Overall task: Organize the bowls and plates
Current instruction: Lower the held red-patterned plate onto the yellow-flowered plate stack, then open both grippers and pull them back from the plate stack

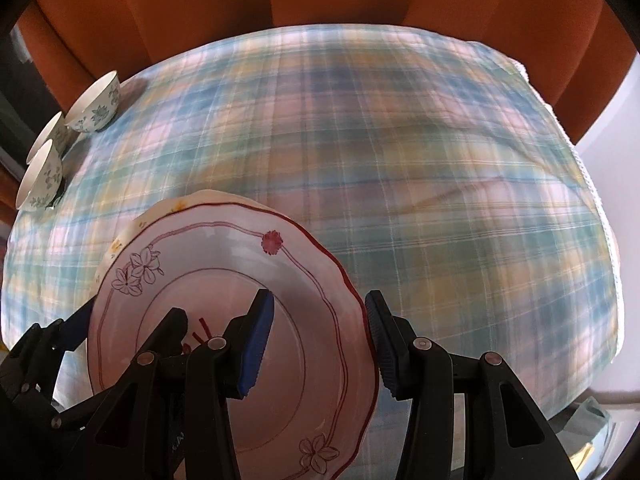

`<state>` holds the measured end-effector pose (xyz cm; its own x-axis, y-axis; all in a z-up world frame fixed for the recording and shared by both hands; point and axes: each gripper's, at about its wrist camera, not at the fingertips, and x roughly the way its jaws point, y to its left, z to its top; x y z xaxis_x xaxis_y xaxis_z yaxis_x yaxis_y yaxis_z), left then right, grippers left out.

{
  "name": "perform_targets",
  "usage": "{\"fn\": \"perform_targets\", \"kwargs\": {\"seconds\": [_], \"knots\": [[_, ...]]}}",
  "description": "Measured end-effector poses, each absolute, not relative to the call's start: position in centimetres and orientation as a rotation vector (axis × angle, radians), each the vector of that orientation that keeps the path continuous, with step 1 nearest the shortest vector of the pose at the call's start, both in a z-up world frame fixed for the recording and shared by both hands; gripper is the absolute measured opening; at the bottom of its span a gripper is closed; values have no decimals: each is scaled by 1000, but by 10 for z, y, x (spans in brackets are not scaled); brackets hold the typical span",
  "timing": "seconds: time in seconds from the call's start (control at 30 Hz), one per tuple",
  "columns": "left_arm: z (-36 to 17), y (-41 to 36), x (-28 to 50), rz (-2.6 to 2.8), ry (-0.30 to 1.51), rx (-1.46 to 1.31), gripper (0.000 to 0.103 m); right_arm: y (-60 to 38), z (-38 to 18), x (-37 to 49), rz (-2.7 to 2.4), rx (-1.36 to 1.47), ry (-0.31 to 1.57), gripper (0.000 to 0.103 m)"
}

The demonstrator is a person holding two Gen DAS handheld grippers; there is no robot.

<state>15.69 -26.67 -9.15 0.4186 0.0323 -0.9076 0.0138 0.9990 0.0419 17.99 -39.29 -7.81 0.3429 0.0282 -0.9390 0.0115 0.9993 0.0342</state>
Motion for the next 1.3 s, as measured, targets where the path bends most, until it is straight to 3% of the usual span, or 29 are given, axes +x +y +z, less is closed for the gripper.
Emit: {"fn": "perform_targets", "kwargs": {"seconds": [0.17,0.23,0.4,0.53,0.87,1.23,1.3], "knots": [[-91,-267,159,31,1145,50,74,-400,-78,178,53,84,1228,52],[-92,-266,159,68,1153,79,81,-407,-77,175,56,109,1235,52],[-92,-255,159,93,1156,48,85,-425,-70,169,14,138,1222,51],[-89,-261,158,86,1142,77,89,-422,-67,169,50,135,1211,39],[-83,-278,149,16,1117,148,91,-396,-75,172,179,87,1243,33],[-76,-252,147,15,1122,101,95,-383,-75,174,123,24,1238,36],[-75,-246,148,14,1120,89,96,-379,-73,174,119,24,1233,45]]}}
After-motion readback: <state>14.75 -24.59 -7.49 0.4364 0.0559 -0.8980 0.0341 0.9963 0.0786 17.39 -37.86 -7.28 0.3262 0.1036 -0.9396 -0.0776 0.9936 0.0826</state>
